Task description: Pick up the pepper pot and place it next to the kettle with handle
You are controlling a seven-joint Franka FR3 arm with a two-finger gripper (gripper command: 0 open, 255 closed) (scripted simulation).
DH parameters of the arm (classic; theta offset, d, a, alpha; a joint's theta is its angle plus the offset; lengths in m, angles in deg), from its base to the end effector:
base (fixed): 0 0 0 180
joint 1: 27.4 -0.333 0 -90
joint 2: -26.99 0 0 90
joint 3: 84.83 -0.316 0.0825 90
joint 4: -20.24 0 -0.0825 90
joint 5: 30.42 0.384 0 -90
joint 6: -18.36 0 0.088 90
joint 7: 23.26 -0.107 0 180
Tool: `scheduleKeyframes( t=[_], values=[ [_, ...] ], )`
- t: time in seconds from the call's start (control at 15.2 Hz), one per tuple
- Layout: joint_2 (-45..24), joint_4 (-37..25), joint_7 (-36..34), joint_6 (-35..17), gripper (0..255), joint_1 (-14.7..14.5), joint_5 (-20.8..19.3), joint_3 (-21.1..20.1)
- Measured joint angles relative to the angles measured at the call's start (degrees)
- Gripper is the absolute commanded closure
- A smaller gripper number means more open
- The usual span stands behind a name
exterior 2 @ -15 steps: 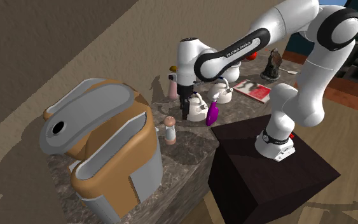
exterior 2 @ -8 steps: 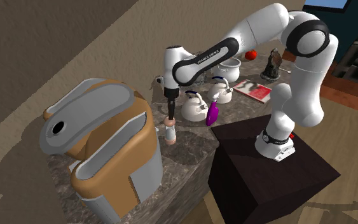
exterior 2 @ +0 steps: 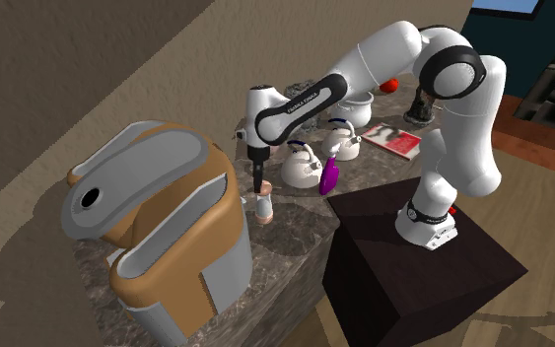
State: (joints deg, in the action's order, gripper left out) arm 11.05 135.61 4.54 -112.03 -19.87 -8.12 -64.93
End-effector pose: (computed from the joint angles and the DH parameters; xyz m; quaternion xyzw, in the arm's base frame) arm 0.5368 -0.2607 0.3243 -0.9881 0.1159 -0.0515 0.0873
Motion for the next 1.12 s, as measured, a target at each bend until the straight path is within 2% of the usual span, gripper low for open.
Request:
scheduleKeyframes(
  t=[0.53, 0.59, 1.12],
  values=[
    [-1.24, 0.46, 0.55, -1.61, 0, -0.01, 0.94, -0.45],
    [-1.24, 0.46, 0.55, -1.62, 255, -0.01, 0.95, -0.45],
    [-1.26, 0.45, 0.55, -1.62, 255, -0.01, 0.95, -0.46]
  ],
)
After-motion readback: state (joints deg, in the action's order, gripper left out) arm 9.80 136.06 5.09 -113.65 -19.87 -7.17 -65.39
